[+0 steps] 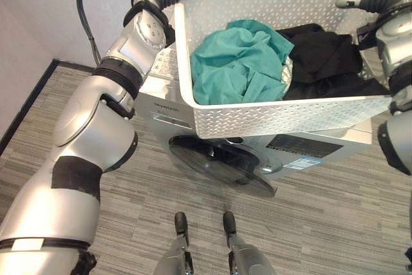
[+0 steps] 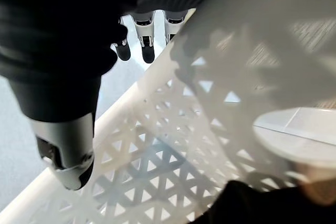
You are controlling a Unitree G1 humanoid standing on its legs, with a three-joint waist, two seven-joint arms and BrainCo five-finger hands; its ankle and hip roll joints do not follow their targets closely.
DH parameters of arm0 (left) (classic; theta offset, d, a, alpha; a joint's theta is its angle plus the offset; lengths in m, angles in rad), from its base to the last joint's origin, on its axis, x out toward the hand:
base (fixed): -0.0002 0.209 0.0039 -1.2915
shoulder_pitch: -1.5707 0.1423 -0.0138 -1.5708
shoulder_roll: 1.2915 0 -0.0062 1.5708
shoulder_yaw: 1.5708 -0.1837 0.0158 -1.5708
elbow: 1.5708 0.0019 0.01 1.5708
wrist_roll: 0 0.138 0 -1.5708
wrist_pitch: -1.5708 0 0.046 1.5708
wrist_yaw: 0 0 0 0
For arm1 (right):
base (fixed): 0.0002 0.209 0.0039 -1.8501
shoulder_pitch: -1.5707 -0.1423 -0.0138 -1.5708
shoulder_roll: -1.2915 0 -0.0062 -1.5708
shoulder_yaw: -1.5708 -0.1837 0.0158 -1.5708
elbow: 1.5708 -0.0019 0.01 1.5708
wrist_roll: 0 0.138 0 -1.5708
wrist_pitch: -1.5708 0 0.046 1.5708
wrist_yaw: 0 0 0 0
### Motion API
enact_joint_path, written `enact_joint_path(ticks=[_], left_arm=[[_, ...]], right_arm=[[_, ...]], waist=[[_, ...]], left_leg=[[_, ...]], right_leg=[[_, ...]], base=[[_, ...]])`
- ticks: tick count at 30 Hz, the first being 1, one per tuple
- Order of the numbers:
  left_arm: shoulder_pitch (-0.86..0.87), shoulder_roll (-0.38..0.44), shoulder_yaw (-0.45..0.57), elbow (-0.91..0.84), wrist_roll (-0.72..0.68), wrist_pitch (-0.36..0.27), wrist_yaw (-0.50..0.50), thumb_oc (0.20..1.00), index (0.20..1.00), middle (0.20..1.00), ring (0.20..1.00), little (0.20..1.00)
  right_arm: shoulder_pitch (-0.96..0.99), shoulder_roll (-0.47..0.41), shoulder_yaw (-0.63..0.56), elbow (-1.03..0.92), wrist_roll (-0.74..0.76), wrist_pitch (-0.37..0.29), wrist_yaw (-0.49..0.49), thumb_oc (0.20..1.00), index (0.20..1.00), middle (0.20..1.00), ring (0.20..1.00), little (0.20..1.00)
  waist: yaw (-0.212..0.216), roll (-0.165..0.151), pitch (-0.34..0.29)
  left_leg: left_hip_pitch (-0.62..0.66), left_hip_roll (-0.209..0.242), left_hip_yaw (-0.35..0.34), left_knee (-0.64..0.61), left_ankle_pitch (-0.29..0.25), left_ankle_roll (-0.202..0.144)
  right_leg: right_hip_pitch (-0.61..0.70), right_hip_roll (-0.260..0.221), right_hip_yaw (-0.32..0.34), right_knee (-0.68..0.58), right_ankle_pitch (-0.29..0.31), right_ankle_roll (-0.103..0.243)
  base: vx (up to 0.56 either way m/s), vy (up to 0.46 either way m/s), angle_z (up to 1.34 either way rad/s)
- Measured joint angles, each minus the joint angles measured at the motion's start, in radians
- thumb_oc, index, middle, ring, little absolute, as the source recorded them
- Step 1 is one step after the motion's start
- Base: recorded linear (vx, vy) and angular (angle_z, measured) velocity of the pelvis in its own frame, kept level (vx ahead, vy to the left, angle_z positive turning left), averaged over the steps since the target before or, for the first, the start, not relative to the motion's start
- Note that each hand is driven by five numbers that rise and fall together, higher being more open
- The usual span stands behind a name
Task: Grab the laundry basket,head to the washer,open it,put in the laundry and shut it.
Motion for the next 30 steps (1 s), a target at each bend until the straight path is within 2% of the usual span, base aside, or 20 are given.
enact_joint_path(ticks=[10, 17, 23, 30], left_arm=[[-0.016, -0.010, -0.007, -0.006, 0.000, -0.001, 0.010, 1.000, 1.000, 1.000, 1.000, 1.000], [-0.040, -0.034, -0.006, -0.005, -0.003, -0.001, 0.039, 1.000, 1.000, 1.000, 1.000, 1.000], [-0.060, -0.035, 0.003, -0.007, -0.073, -0.002, 0.040, 1.000, 1.000, 1.000, 1.000, 1.000], [-0.027, -0.052, 0.013, -0.011, -0.079, -0.002, 0.035, 1.000, 1.000, 1.000, 1.000, 1.000]], right_arm=[[-0.019, -0.003, 0.012, 0.015, 0.021, -0.001, -0.001, 1.000, 1.000, 1.000, 1.000, 1.000], [-0.042, 0.013, 0.004, 0.031, 0.050, -0.006, -0.041, 1.000, 1.000, 1.000, 1.000, 1.000], [-0.052, 0.018, -0.013, 0.019, 0.108, -0.035, -0.070, 1.000, 1.000, 1.000, 1.000, 1.000], [-0.039, 0.071, -0.046, -0.023, 0.159, -0.036, -0.053, 1.000, 1.000, 1.000, 1.000, 1.000]], waist=[[0.002, 0.000, 0.000], [0.001, 0.000, 0.000], [0.002, 0.001, 0.001], [0.008, 0.010, 0.010]], left_leg=[[-0.013, 0.001, -0.013, -0.001, 0.011, 0.008], [-0.028, 0.000, -0.014, -0.001, 0.011, 0.007], [-0.033, -0.001, -0.011, -0.001, 0.013, 0.007], [0.037, 0.000, -0.015, -0.003, 0.009, 0.008]], right_leg=[[-0.008, 0.003, -0.007, 0.000, 0.004, -0.001], [-0.022, 0.002, -0.007, 0.000, 0.004, -0.001], [-0.028, 0.000, -0.006, 0.000, 0.005, 0.000], [0.043, 0.001, -0.009, 0.000, 0.002, -0.002]], base=[[-0.01, -0.004, 0.03], [-0.01, 0.004, 0.00], [0.03, 0.003, 0.00], [0.04, 0.001, 0.02]])
